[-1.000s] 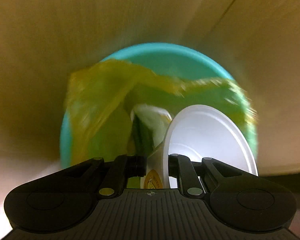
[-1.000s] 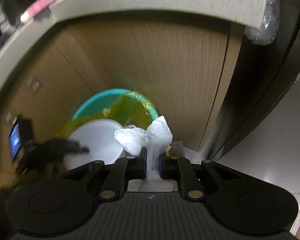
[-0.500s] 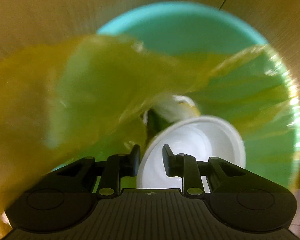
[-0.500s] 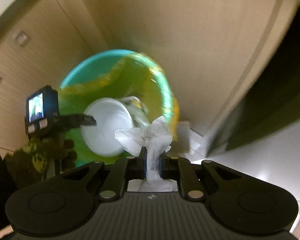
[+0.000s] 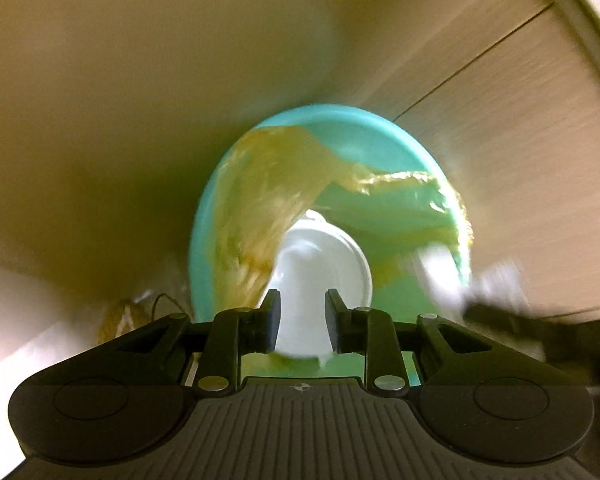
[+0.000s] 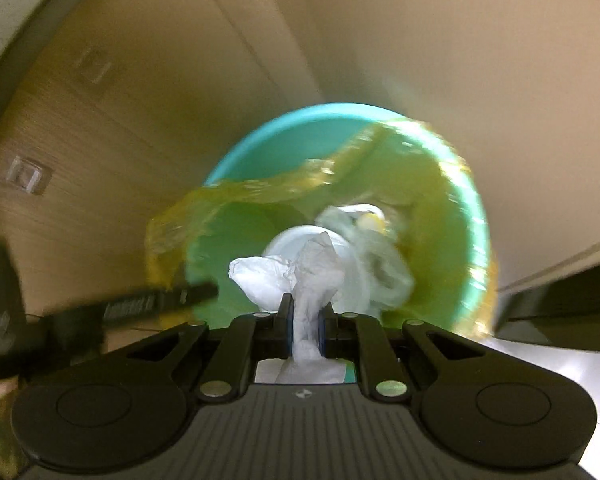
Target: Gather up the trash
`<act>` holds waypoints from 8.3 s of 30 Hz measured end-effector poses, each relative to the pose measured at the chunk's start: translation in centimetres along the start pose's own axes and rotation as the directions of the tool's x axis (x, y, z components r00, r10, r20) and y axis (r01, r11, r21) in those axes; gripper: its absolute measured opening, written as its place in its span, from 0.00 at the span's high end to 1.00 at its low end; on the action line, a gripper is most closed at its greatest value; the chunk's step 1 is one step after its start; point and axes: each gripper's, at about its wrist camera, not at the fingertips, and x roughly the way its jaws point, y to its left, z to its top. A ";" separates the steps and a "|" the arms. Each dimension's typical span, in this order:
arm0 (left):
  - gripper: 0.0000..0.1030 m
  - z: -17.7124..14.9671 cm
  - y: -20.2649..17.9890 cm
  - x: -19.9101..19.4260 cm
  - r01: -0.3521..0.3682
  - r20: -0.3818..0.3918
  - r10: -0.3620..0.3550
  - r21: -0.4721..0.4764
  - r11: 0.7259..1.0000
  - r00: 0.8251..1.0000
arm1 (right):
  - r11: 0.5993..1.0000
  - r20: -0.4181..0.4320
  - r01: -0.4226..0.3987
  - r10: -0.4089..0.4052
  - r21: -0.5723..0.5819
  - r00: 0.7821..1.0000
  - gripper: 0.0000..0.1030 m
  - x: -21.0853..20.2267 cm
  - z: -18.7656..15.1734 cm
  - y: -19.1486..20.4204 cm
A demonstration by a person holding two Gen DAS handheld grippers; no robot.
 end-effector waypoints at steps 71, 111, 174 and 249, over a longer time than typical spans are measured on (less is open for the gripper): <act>0.73 17.4 -7.8 -24.4 0.023 0.410 -0.059 0.093 0.995 0.910 | 0.902 0.507 0.306 -0.119 -0.304 0.853 0.42 -13.9 25.4 17.5; 0.73 13.8 -2.7 -27.7 -0.033 0.474 0.003 0.056 0.998 0.881 | 0.943 0.272 0.017 0.079 -0.334 0.959 0.55 -5.2 37.6 24.6; 0.42 18.1 -13.6 -17.9 -0.251 0.427 0.054 0.421 0.872 0.903 | 0.954 0.324 0.035 0.066 -0.296 0.944 0.63 -14.3 20.1 14.9; 0.38 14.5 -3.0 -27.7 -0.061 0.454 -0.029 0.181 0.982 0.891 | 0.886 0.422 0.236 -0.050 -0.400 0.905 0.49 -8.2 28.8 25.4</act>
